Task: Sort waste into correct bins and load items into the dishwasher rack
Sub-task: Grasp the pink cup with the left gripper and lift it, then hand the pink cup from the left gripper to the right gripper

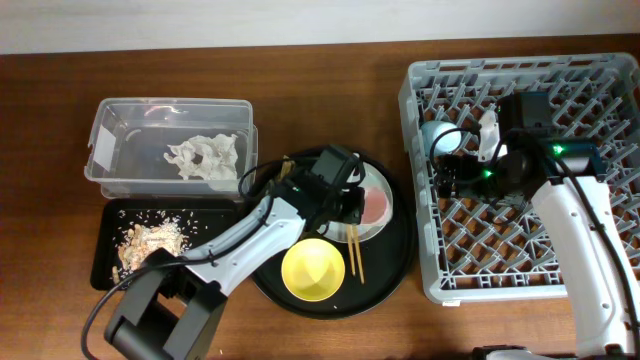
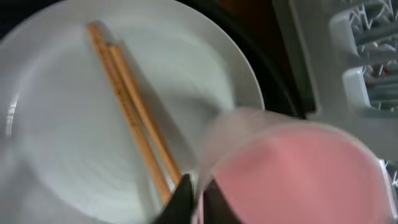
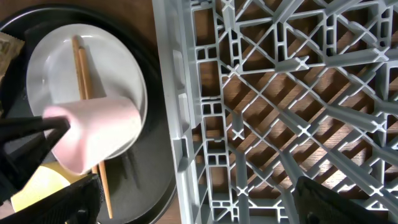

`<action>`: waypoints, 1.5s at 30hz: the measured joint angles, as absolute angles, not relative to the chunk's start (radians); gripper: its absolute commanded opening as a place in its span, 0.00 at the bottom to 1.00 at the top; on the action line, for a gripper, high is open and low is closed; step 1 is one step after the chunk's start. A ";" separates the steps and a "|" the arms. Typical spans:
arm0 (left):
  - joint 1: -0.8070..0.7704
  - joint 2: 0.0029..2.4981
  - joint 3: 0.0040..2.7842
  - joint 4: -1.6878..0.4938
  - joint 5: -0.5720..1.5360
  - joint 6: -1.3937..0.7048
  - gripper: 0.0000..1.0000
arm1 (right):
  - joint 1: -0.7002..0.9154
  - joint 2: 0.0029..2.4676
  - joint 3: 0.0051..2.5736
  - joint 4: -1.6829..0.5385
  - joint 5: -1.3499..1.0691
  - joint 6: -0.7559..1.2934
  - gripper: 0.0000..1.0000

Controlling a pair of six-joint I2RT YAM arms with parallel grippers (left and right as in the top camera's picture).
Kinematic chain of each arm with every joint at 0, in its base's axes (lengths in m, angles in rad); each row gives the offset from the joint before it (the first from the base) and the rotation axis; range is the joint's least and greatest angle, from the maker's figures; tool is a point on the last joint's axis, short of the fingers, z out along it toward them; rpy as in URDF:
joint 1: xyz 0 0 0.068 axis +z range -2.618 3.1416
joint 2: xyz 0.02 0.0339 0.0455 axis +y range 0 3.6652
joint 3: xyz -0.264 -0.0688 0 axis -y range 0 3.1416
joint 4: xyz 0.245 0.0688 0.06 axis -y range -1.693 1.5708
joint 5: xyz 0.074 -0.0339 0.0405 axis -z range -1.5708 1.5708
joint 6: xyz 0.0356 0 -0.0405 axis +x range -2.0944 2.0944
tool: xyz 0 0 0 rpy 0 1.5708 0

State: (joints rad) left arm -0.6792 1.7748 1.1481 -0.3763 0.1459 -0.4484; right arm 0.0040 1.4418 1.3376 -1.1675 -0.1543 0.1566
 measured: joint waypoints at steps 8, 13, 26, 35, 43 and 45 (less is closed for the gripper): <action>-0.679 1.775 1.151 -0.379 0.141 -0.446 0.00 | 0.004 1.442 1.341 -1.168 -0.154 0.157 0.99; -0.659 1.750 1.213 -0.454 0.167 -0.446 0.00 | 0.003 1.445 1.473 -1.258 -0.183 0.126 0.99; -0.126 1.525 1.372 -0.509 1.204 -0.391 0.01 | 0.002 1.445 1.588 -1.333 -0.879 -0.324 0.99; -0.239 1.525 1.371 -0.461 1.319 -0.358 0.00 | 0.047 1.445 1.588 -1.331 -1.158 -0.445 0.99; -0.302 1.525 1.371 -0.459 1.269 -0.358 0.01 | 0.134 1.445 1.588 -1.290 -1.203 -0.454 0.82; -0.302 1.525 1.371 -0.459 1.278 -0.358 0.01 | 0.134 1.446 1.588 -1.289 -1.194 -0.452 0.75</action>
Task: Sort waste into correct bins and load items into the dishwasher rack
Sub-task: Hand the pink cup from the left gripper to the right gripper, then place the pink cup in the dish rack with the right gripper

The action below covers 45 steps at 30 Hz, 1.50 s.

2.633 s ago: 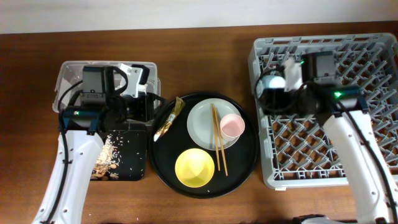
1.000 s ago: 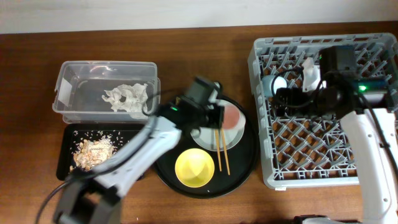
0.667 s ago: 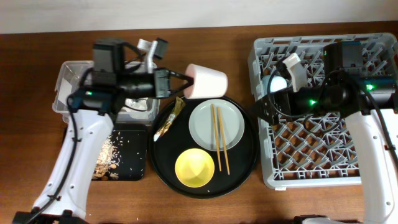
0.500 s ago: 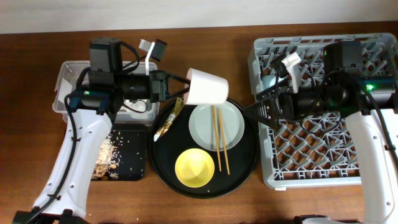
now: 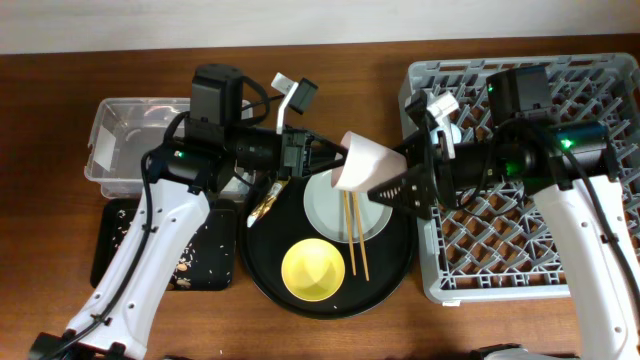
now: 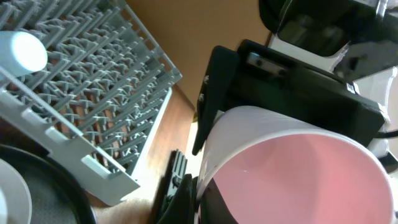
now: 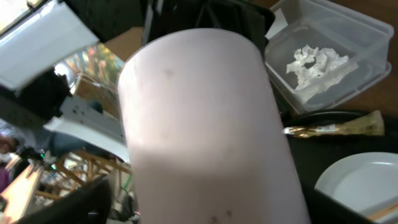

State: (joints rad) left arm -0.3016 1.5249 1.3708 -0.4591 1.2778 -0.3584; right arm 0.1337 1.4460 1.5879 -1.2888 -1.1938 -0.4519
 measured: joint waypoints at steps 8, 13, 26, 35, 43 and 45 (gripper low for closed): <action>-0.302 1.525 1.371 -0.445 1.285 -0.358 0.04 | 0.134 1.448 1.588 -1.287 -1.167 -0.476 0.66; -0.302 1.526 1.370 -0.441 1.258 -0.351 0.37 | 0.139 1.448 1.588 -1.293 -1.131 -0.471 0.63; -0.301 1.526 1.371 -0.517 0.960 -0.349 0.46 | 0.139 1.448 1.588 -1.297 -0.781 -0.300 0.56; -0.301 1.526 1.370 -0.692 0.629 -0.347 0.46 | 0.139 1.449 1.588 -1.432 -0.111 0.104 0.54; -0.301 1.527 1.370 -0.746 0.485 -0.324 0.46 | 0.139 1.477 1.526 -1.466 0.091 0.224 0.54; -0.301 1.527 1.370 -0.751 0.450 -0.319 0.46 | 0.139 1.483 1.489 -1.465 0.104 0.237 0.54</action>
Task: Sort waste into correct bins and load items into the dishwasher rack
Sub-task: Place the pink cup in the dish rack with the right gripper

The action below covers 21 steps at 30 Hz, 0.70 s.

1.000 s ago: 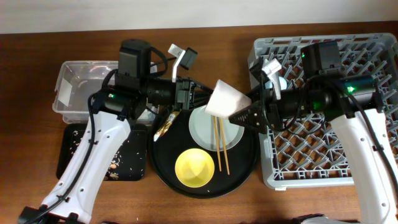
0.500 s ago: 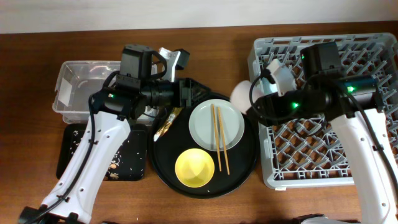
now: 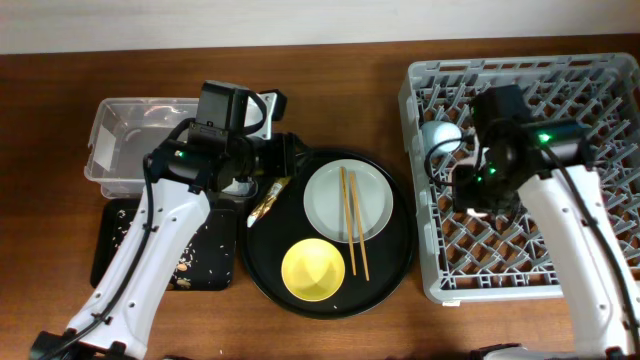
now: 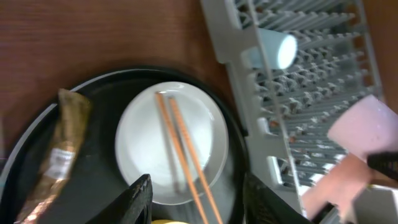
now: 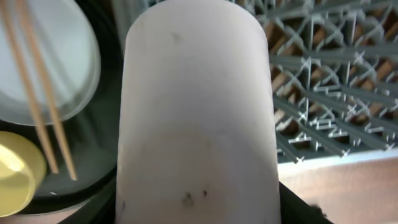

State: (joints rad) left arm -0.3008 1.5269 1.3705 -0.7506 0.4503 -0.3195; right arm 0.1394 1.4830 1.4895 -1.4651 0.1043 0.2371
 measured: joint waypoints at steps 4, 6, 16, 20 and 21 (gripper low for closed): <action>-0.301 1.527 1.370 -0.760 0.381 -0.313 0.46 | 0.139 1.486 1.401 -1.435 0.116 0.254 0.55; -0.301 1.527 1.370 -0.760 0.363 -0.312 0.46 | 0.139 1.488 1.374 -1.408 0.117 0.258 0.55; -0.301 1.527 1.370 -0.763 0.325 -0.309 0.46 | 0.139 1.492 1.326 -1.334 0.120 0.262 0.60; -0.301 1.527 1.370 -0.764 0.324 -0.309 0.46 | 0.139 1.492 1.293 -1.291 0.120 0.263 0.61; -0.301 1.527 1.370 -0.765 0.321 -0.309 0.46 | 0.139 1.492 1.278 -1.276 0.121 0.262 0.61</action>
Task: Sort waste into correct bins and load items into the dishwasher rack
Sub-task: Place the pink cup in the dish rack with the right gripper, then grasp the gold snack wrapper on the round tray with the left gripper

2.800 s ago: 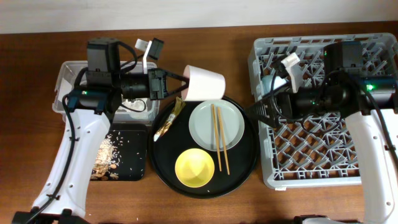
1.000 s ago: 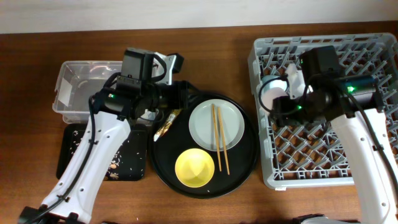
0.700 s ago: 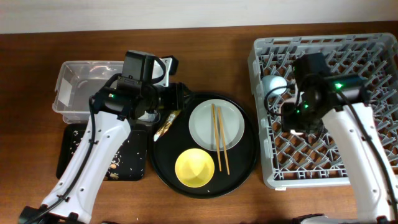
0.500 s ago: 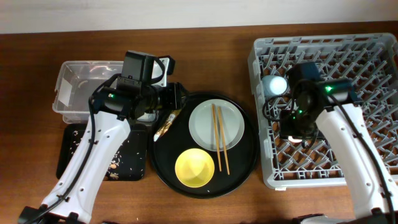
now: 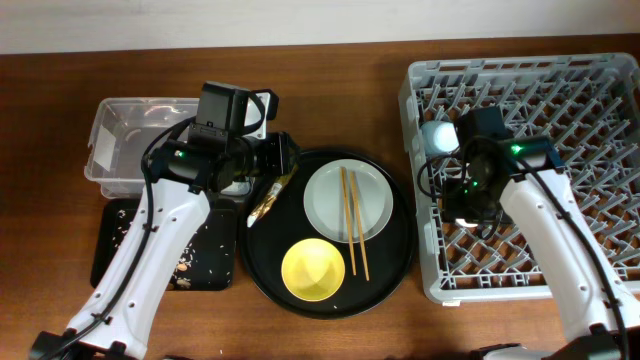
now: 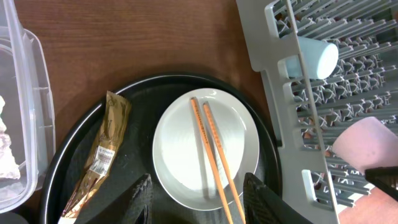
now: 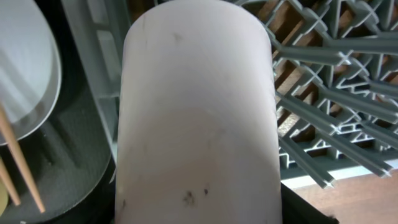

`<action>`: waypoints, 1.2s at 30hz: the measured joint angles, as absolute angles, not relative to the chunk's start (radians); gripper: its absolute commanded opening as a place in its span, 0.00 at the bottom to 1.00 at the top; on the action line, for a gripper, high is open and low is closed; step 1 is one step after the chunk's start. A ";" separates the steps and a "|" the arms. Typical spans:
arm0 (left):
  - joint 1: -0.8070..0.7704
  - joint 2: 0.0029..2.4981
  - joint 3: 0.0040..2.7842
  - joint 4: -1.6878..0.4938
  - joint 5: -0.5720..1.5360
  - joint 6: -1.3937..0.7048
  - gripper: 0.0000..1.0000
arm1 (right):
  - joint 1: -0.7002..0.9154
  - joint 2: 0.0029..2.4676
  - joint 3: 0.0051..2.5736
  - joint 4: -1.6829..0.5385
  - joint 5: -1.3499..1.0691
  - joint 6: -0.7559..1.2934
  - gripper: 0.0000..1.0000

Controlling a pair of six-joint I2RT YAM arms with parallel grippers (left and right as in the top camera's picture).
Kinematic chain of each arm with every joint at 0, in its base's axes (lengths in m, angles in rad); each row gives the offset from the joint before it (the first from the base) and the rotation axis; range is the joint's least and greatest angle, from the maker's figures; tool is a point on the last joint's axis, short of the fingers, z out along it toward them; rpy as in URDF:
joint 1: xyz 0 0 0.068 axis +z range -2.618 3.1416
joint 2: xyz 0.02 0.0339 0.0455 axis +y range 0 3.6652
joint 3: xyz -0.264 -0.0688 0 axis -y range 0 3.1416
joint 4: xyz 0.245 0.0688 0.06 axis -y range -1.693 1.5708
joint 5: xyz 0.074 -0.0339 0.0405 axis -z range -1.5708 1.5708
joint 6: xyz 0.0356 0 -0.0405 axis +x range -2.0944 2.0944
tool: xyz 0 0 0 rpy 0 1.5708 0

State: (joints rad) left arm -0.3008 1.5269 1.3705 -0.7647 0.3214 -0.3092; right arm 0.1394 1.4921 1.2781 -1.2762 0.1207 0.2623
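A pale pink cup (image 7: pixel 199 106) fills the right wrist view, with my right gripper (image 7: pixel 199 208) shut on it. In the overhead view the right gripper (image 5: pixel 465 205) holds it over the left part of the grey dishwasher rack (image 5: pixel 590 80). The pink cup (image 6: pixel 367 146) also shows at the right of the left wrist view. A light-blue cup (image 5: pixel 437 135) lies in the rack. My left gripper (image 6: pixel 199 205) is open and empty above the black round tray (image 5: pixel 400 270). The tray holds a white plate (image 5: pixel 330 200) with two chopsticks (image 5: pixel 352 225), a yellow bowl (image 5: pixel 313 268) and a brown wrapper (image 6: pixel 102 155).
A clear plastic bin (image 5: pixel 130 140) stands at the back left, partly behind the left arm. In front of it lies a small black tray with food scraps (image 5: pixel 120 245). The rack's wall (image 6: pixel 292 93) runs close along the round tray's right side.
My right gripper has shifted a little to the left with the pink cup, still over the rack's left part. The left gripper stays open above the round tray's back left.
First my left gripper was shut on the pink cup at the white plate, and the right gripper was open over the rack. Then both arms met above the tray with the cup between them. After that the right gripper held it over the rack, and the left was open.
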 measured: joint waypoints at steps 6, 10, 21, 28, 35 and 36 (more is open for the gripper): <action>-0.301 1.527 1.370 -0.776 0.279 -0.309 0.46 | 0.139 1.494 1.242 -1.254 0.120 0.261 0.93; -0.301 1.527 1.370 -0.781 0.241 -0.309 0.46 | 0.139 1.494 1.242 -1.259 0.116 0.262 0.99; -0.304 1.528 1.340 -0.772 0.129 -0.303 0.36 | 0.139 1.494 1.410 -1.362 0.108 0.262 0.99; -0.385 1.642 1.257 -0.757 0.017 -0.295 0.42 | 0.139 1.494 1.440 -1.370 0.108 0.262 0.99; -0.419 1.784 1.242 -0.733 -0.101 -0.264 0.47 | 0.139 1.494 1.440 -1.369 0.106 0.262 0.99; -0.419 1.791 1.242 -0.723 -0.121 -0.261 0.47 | 0.139 1.494 1.440 -1.368 0.099 0.262 0.99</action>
